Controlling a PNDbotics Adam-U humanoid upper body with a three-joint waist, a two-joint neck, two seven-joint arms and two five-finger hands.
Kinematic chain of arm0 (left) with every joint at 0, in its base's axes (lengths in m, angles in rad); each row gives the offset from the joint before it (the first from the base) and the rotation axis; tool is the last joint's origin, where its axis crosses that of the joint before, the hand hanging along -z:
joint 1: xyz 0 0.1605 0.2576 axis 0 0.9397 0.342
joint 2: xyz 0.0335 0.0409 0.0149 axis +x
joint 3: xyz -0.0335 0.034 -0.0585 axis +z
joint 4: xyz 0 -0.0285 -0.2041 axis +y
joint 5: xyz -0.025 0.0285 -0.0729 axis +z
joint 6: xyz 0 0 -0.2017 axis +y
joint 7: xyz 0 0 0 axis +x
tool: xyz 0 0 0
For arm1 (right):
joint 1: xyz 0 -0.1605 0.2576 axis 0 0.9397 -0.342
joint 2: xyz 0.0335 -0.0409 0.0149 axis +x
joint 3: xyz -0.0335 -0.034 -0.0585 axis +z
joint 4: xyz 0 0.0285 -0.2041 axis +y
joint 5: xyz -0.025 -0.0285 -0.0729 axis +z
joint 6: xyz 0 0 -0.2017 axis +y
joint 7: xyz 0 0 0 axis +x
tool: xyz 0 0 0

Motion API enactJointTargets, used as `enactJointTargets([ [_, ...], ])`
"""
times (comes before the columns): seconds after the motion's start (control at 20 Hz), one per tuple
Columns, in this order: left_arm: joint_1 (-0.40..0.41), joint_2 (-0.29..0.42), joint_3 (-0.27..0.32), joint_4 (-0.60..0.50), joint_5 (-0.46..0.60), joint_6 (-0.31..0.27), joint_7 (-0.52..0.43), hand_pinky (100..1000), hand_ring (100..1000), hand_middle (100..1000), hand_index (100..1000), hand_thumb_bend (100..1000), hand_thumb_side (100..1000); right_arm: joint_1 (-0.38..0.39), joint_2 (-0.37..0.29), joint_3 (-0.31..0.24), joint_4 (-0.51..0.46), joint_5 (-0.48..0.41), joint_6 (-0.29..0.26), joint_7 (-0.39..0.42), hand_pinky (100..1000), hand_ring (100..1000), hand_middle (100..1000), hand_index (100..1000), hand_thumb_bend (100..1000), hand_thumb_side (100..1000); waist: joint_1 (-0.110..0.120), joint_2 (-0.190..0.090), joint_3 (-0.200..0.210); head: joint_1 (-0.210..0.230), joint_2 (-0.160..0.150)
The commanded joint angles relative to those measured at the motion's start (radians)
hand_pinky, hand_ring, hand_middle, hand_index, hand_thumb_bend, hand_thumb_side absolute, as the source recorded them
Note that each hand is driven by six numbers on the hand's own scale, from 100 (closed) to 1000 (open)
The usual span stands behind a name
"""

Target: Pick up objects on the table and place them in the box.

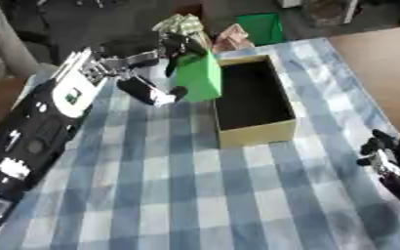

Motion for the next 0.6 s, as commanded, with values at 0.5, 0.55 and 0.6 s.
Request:
enactJointTargets([
  [0.5,-0.057,-0.087,0.048,0.118,-0.228,-0.09,0.154,720,536,743,920,114,220,-0.045,-0.012,0.039,-0.05,-0.03,-0.044,0.07,611,1000,500,562,100,440,0.015,0.013,-0.057,0.037,-0.057],
  [0.55,-0.058,-0.092,0.05,0.124,-0.245,-0.094,0.172,723,547,746,920,115,220,-0.048,-0.011,0.041,-0.05,-0.032,-0.046,0.074,611,1000,500,562,100,442,0.017,0.015,-0.062,0.038,-0.061],
  [0.6,-0.058,-0.096,0.051,0.13,-0.26,-0.097,0.187,725,558,750,920,113,221,-0.05,-0.011,0.042,-0.05,-0.033,-0.047,0.077,611,1000,500,562,100,443,0.018,0.017,-0.066,0.04,-0.063],
])
